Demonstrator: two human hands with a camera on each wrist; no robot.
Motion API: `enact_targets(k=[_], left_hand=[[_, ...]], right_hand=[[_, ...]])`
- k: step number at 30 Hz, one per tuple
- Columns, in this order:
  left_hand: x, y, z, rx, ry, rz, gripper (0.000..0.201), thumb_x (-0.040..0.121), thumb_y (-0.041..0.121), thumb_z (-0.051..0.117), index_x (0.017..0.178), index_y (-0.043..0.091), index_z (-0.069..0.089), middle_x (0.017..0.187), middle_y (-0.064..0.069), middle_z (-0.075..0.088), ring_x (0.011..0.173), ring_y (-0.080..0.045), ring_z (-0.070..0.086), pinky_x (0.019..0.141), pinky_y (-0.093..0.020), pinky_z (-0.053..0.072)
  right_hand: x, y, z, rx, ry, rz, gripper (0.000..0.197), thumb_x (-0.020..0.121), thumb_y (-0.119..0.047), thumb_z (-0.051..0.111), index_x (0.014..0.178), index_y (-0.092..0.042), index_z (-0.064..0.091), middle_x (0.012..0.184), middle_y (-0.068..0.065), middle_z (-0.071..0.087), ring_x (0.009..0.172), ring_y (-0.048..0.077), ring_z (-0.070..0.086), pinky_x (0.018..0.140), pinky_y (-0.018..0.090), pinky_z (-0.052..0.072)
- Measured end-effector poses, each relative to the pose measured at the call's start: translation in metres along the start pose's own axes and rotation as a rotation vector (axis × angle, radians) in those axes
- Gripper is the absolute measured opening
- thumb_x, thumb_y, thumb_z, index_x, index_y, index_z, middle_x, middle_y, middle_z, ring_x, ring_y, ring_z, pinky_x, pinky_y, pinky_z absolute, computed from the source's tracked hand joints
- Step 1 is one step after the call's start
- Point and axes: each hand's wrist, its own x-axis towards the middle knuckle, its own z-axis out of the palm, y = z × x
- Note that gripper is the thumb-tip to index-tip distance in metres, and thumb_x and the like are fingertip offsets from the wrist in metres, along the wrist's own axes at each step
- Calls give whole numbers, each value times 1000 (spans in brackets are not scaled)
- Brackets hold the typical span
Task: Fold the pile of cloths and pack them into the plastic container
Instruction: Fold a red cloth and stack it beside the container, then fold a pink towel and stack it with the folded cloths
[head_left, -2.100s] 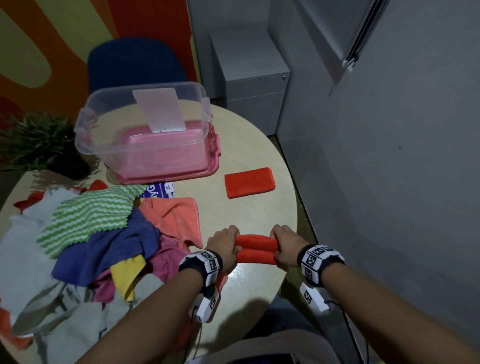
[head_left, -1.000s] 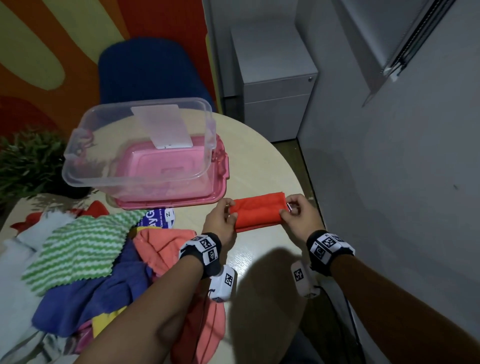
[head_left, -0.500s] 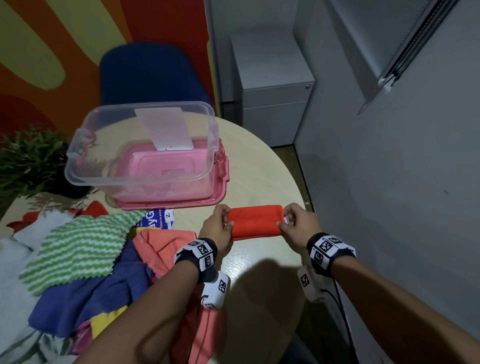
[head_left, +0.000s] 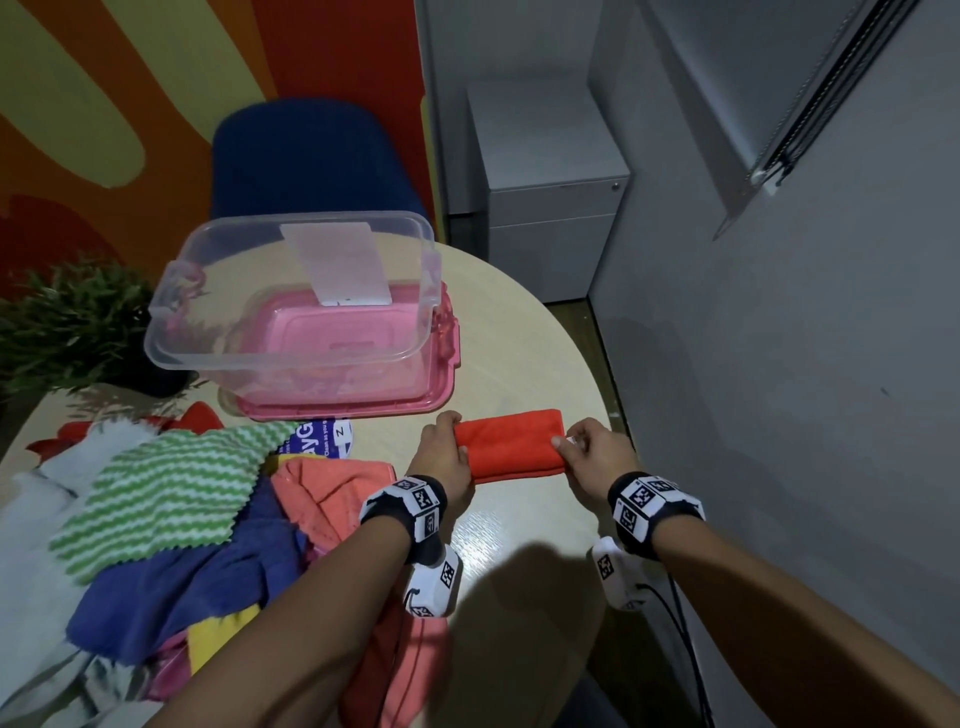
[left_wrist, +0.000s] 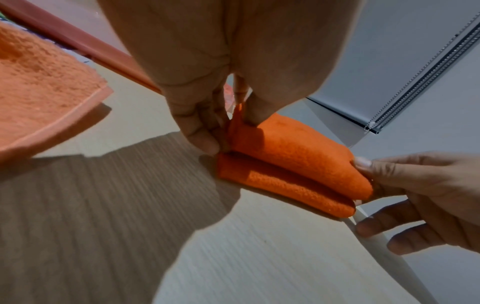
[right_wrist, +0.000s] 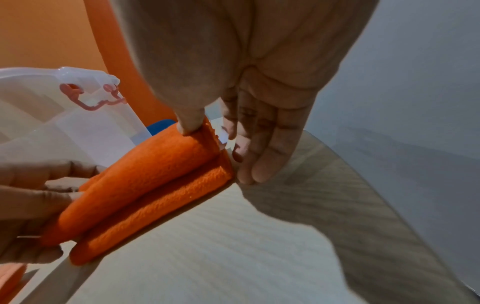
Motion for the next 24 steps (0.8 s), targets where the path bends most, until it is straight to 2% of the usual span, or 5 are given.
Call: enact_targets(k=[8,13,16,19,24], left_hand=[[-16,-3,-22,-50,12,33,43,100,22,47,141,19,36,137,-12,46,123,-27,54,101,-36,42],[-39,-24,-44,80,-28,101,16,92,21,52,108,23,55,117,-7,62,101,-20,62,92,-37,51],[-58,-40,-59,160,-27,142,12,90,15,51,96,22,59,112,-5,61,96,-18,67,91,-36,53],[-73,-64,-74,270,39,168,17,92,14,53,106,15,63,116,-7,54,102,-22,61,92,-31,47],[-99,-103,-114,446,274,174,23,85,19,65,107,20,66,117,-5,57,112,-28,51,95,-37,40]], right_hand=[[-29,-6,-7,44,111,-11,19,96,-39,58,103,-21,59,78,-13,53,80,15,55,76,26,41],[-60,-19,2,21,65,-70,9,94,-30,57,85,-27,57,78,-7,64,75,16,62,70,31,51],[-84,-34,11,33,4,-124,13,93,-18,53,87,-25,62,84,-4,68,75,11,64,61,21,46],[-107,-53,22,65,-54,-176,12,95,-18,54,88,-23,64,86,-4,69,78,11,65,67,25,49],[-136,-80,48,51,-154,-263,15,92,-21,52,82,-28,61,83,-8,70,75,8,68,76,32,56]])
